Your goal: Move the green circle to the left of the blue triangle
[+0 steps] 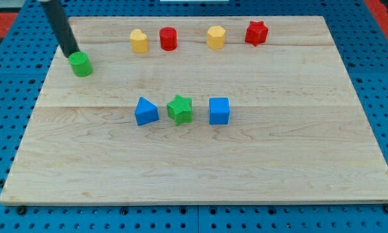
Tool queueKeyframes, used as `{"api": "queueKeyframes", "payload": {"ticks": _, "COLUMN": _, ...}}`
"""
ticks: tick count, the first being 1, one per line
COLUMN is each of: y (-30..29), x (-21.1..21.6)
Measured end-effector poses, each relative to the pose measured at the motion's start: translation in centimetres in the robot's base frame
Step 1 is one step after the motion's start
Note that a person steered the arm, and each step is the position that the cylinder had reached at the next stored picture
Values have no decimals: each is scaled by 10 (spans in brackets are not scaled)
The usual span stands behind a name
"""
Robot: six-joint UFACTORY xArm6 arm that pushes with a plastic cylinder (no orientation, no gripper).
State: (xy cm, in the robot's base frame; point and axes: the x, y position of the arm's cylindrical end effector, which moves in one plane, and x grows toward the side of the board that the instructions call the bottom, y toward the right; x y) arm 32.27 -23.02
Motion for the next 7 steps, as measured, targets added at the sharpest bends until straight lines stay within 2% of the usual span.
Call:
{"api": "queueKeyframes", "payload": {"ticks": 1, "y": -13, "x": 69}}
{"api": "queueKeyframes", "payload": {"ticks": 2, "y": -15, "x": 80}}
{"api": "queueKeyframes", "payload": {"ticks": 3, "y": -12, "x": 37}}
{"api": "queueKeyframes", "payload": {"ticks": 4, "y": 43, "x": 43}}
{"api": "queueKeyframes", "payload": {"ticks": 5, "y": 68, "x": 40}}
{"api": "queueKeyframes", "payload": {"ticks": 6, "y": 87, "x": 27}}
{"api": "queueKeyframes", "payload": {"ticks": 7, "y": 87, "x": 39}}
